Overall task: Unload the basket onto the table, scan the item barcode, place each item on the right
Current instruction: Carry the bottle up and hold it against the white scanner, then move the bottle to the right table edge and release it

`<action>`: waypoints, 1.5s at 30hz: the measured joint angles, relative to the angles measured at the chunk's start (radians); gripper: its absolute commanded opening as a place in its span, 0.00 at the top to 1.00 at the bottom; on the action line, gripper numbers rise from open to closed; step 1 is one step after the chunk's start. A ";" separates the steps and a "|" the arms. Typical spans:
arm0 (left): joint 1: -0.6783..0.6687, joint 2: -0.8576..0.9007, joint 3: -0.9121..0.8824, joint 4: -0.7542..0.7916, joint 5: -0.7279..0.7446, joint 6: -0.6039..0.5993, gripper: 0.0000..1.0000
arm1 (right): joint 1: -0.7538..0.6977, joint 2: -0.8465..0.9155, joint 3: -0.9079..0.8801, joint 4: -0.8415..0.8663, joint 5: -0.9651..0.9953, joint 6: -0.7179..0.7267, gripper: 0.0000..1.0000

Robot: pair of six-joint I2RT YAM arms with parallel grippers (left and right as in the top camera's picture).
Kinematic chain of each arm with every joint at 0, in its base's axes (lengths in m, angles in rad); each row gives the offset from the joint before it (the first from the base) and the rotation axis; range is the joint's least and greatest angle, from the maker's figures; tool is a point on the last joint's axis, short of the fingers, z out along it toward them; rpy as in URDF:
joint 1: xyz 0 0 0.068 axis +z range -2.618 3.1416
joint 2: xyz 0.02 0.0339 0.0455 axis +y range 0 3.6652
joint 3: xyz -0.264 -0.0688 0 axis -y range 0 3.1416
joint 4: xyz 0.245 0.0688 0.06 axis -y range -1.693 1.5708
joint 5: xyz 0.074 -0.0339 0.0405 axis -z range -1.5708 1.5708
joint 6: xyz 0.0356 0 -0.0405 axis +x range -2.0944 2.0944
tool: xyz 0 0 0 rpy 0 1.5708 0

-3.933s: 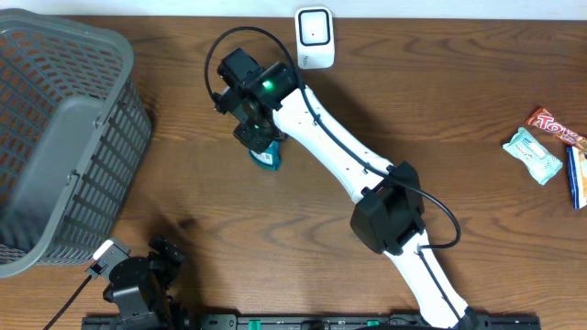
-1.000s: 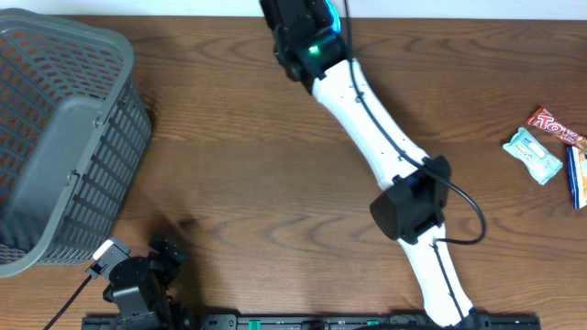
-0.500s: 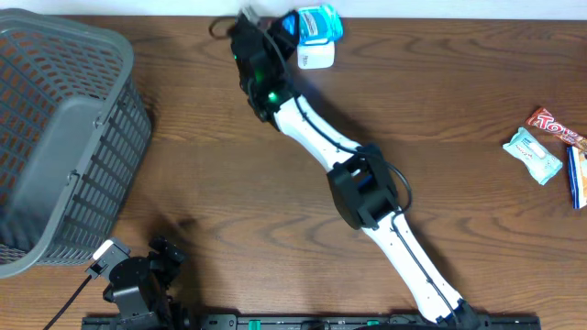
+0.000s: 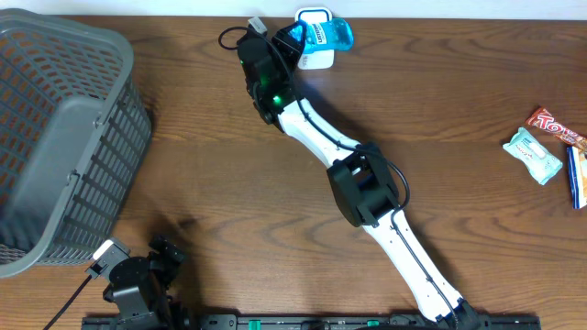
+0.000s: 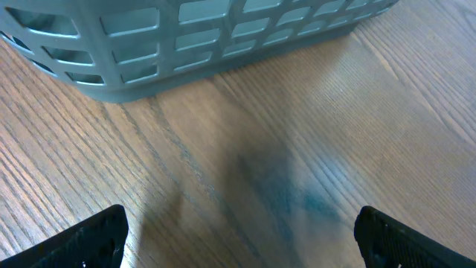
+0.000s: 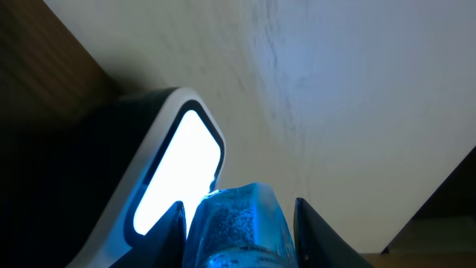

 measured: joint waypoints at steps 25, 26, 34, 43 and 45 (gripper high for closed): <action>0.000 0.000 0.000 0.000 0.000 0.000 0.02 | -0.349 -0.175 0.002 -0.949 -0.062 0.610 0.93; 0.000 0.000 0.000 0.000 0.000 0.000 0.02 | -0.390 -0.175 0.002 -1.004 -0.091 0.660 0.93; 0.000 0.000 0.000 0.000 0.000 0.000 0.02 | -0.674 -0.185 0.001 -1.181 -0.241 0.906 0.83; 0.000 0.000 0.000 0.000 0.000 0.000 0.02 | -0.882 -0.199 0.005 -1.252 -0.351 1.049 0.20; 0.000 0.000 0.000 0.000 0.000 0.000 0.02 | -0.901 -0.202 0.005 -1.257 -0.412 1.072 0.04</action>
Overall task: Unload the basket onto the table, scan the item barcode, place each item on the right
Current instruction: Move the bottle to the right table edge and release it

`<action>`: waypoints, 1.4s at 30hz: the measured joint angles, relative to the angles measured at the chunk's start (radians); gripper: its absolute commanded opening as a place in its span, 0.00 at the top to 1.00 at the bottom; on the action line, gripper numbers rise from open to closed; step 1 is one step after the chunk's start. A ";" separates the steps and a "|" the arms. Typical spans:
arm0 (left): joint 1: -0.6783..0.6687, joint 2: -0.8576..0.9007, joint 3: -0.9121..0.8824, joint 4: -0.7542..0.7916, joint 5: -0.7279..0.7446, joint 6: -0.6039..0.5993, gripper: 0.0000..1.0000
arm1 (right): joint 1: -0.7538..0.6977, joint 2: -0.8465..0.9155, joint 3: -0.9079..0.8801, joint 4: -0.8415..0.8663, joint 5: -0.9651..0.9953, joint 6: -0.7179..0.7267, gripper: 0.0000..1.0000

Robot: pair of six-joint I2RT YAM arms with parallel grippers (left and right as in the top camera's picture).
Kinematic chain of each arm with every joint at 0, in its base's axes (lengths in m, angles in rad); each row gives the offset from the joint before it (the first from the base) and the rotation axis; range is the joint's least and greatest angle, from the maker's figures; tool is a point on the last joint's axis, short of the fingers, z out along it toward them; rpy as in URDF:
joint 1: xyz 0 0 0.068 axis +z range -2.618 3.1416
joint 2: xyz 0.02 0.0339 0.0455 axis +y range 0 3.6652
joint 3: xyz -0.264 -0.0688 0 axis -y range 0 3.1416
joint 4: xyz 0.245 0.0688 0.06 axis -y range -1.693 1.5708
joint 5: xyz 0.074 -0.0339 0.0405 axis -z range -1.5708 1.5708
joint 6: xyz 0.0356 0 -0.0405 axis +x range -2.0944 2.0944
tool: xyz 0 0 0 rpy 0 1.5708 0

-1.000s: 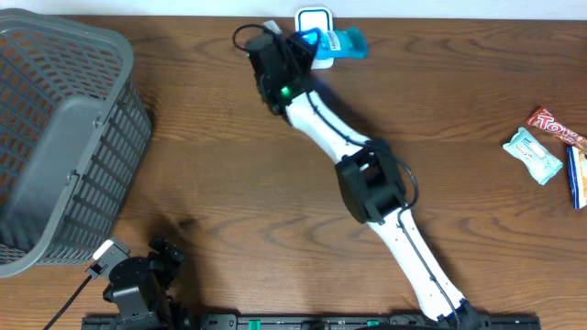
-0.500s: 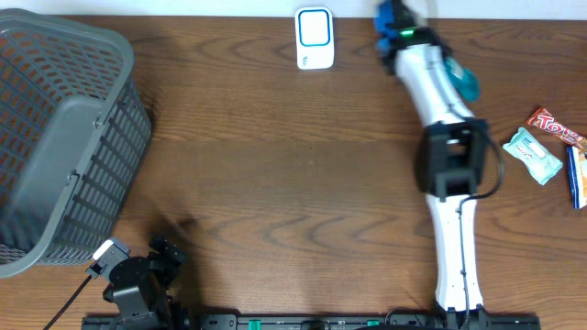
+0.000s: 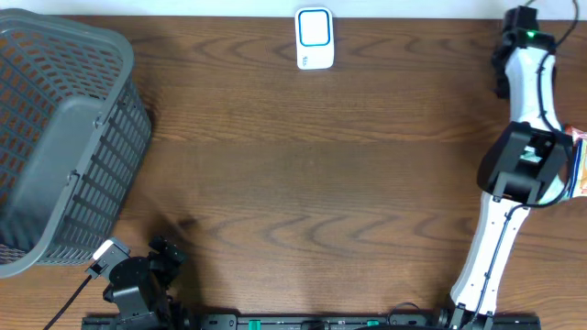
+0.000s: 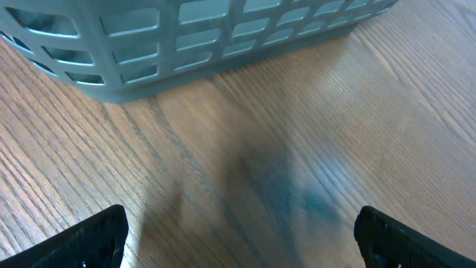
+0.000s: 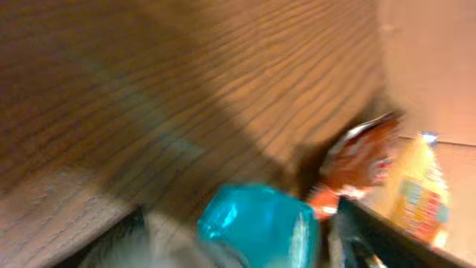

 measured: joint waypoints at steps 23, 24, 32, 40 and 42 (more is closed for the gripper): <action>0.000 0.000 0.000 0.000 0.000 0.000 0.02 | 0.214 -0.810 0.009 -0.407 -0.710 0.274 0.01; 0.000 0.000 0.000 0.000 0.000 0.000 0.02 | 0.223 -0.821 0.009 -0.436 -0.716 0.278 0.01; 0.000 0.000 0.000 0.000 0.000 0.000 0.02 | 0.267 -0.840 0.008 -0.587 -0.738 0.293 0.01; 0.000 0.000 0.000 0.000 0.000 0.000 0.02 | 0.285 -0.989 0.004 -0.593 -0.746 0.289 0.01; 0.000 0.000 0.000 0.000 0.000 0.000 0.02 | 0.285 -1.059 0.004 -0.593 -0.747 0.289 0.01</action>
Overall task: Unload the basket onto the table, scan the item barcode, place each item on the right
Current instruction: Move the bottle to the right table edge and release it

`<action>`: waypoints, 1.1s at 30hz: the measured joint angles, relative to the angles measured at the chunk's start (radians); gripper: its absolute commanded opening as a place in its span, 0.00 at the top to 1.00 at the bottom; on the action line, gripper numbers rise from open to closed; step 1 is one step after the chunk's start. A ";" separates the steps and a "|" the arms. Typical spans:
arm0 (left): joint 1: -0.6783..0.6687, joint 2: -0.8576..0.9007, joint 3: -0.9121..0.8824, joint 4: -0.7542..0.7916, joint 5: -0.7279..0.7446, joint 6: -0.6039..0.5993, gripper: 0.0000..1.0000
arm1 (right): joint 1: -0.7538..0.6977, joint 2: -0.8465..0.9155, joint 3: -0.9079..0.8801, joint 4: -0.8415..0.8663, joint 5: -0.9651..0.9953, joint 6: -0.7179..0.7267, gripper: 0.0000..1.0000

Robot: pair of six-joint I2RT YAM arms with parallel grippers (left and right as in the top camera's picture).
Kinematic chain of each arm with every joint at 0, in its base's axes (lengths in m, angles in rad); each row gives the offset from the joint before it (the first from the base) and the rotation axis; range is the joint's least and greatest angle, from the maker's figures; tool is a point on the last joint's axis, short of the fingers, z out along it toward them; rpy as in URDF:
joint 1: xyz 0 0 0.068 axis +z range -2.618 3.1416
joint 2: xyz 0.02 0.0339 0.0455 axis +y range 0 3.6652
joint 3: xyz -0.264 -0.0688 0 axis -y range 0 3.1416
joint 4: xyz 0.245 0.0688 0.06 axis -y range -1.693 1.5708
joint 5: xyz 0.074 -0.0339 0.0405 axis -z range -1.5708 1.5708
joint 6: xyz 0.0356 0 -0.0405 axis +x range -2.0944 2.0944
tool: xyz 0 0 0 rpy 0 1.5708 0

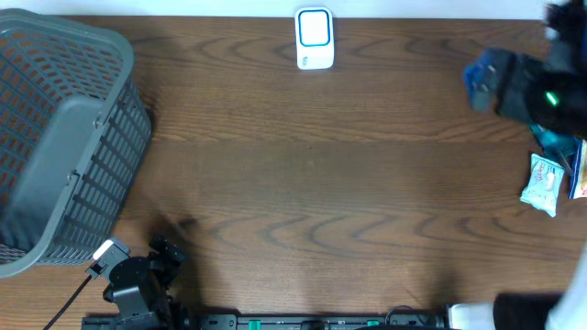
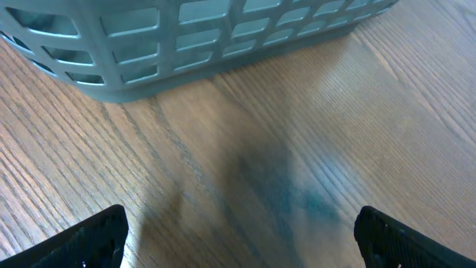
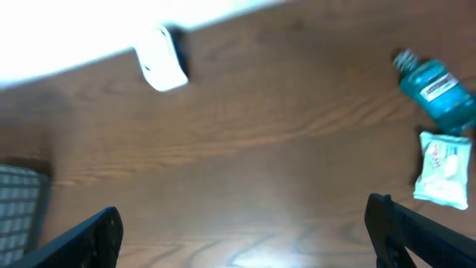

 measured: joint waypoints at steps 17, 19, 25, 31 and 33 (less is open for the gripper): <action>0.000 0.000 0.000 0.000 0.000 0.000 0.02 | 0.000 -0.311 0.003 -0.001 0.000 -0.098 0.01; 0.000 0.000 0.000 0.000 0.000 0.000 0.02 | 0.000 -0.338 0.003 0.000 0.000 -0.135 0.01; 0.000 0.000 0.000 0.000 0.000 0.000 0.02 | 0.000 -0.419 0.004 -0.001 -0.020 -0.196 0.01; 0.000 0.000 0.000 0.000 0.000 0.000 0.02 | 0.000 -0.444 -0.014 0.015 -0.030 -0.212 0.01; 0.000 0.000 0.000 0.000 0.000 0.000 0.02 | 0.000 -0.462 -0.046 0.045 -0.031 -0.215 0.01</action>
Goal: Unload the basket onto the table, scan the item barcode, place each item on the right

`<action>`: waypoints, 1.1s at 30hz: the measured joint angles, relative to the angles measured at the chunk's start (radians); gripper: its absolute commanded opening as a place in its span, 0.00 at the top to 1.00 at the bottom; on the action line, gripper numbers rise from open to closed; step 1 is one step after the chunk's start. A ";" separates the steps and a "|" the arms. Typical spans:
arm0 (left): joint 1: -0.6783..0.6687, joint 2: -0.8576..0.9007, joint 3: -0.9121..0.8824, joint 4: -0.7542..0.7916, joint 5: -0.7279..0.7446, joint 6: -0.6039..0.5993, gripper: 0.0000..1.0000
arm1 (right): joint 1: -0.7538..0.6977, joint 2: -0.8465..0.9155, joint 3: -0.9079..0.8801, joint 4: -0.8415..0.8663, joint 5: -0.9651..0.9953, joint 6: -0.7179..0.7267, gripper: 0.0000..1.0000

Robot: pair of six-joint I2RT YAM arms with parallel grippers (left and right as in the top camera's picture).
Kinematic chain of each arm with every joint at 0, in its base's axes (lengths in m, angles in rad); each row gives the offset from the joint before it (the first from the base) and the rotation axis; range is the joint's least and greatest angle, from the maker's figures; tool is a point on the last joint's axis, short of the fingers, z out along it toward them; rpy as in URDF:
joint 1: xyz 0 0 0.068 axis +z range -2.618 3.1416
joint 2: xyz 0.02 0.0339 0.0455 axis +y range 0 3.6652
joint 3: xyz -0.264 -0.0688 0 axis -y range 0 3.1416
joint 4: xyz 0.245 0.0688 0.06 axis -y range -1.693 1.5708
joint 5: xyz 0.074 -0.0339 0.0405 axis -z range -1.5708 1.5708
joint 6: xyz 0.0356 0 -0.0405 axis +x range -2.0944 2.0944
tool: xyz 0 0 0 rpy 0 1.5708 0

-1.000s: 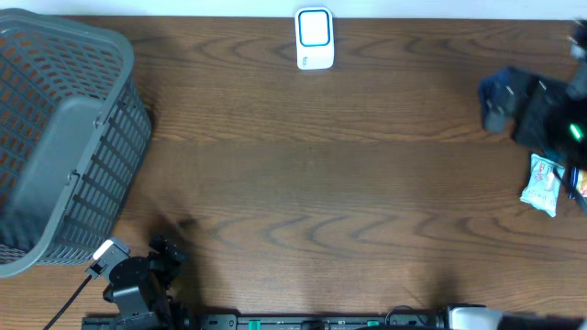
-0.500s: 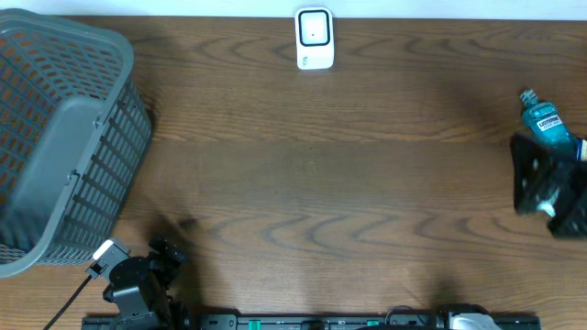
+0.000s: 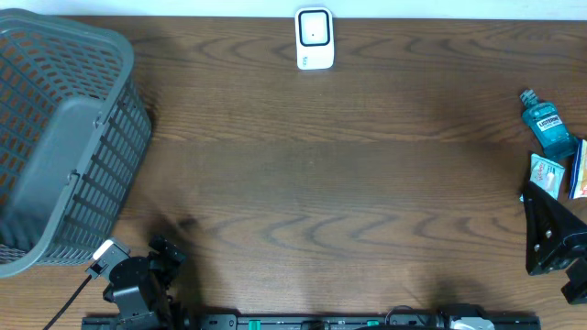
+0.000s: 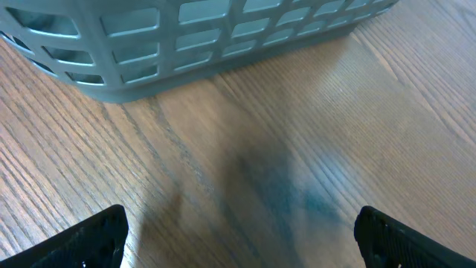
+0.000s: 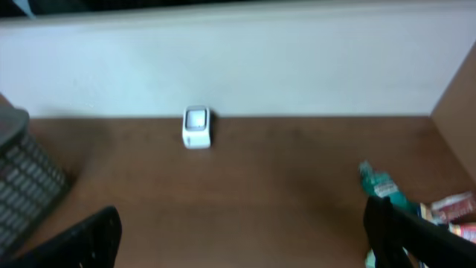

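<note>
The blue mouthwash bottle [image 3: 550,124] lies on the table at the far right, cap pointing away; it also shows in the right wrist view [image 5: 381,184]. The white scanner [image 3: 315,38] stands at the back middle, small in the right wrist view [image 5: 196,127]. My right gripper [image 5: 242,240] is open and holds nothing, well back from both. Its arm [image 3: 550,243] sits at the near right corner. My left gripper [image 4: 242,238] is open low over bare wood, with nothing between its fingers [image 4: 89,240].
A grey slatted basket [image 3: 55,137] fills the left side and lies just ahead of my left gripper [image 4: 223,30]. Snack packets [image 3: 548,174] lie beside the bottle at the right edge. A pale wall [image 5: 238,67] runs behind the scanner.
My right arm has drawn back from the far right of the table to the near right corner. The bottle lies where it lay, beside the packets. The left arm has not moved.
My right gripper held the blue bottle up against the scanner. Then it was at the far right with the bottle still between its fingers. Then it stood open with the bottle lying on the table, and now the arm is back at the near corner.
</note>
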 measured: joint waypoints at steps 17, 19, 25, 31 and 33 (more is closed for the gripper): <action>0.000 0.000 0.000 0.000 0.000 0.000 0.02 | 0.000 -0.528 -0.881 0.731 -0.087 -0.023 0.01; 0.000 0.000 0.000 0.000 0.000 0.000 0.02 | 0.000 -0.597 -1.003 0.824 -0.094 -0.023 0.01; 0.000 0.000 0.000 0.000 0.000 0.000 0.02 | 0.000 -0.794 -1.328 1.087 -0.140 -0.026 0.01; 0.000 0.000 0.000 0.000 0.000 0.000 0.02 | 0.000 -0.946 -1.577 1.344 -0.169 -0.025 0.01; 0.000 0.000 0.000 0.000 0.000 0.000 0.02 | 0.000 -0.990 -1.660 1.425 -0.172 -0.026 0.01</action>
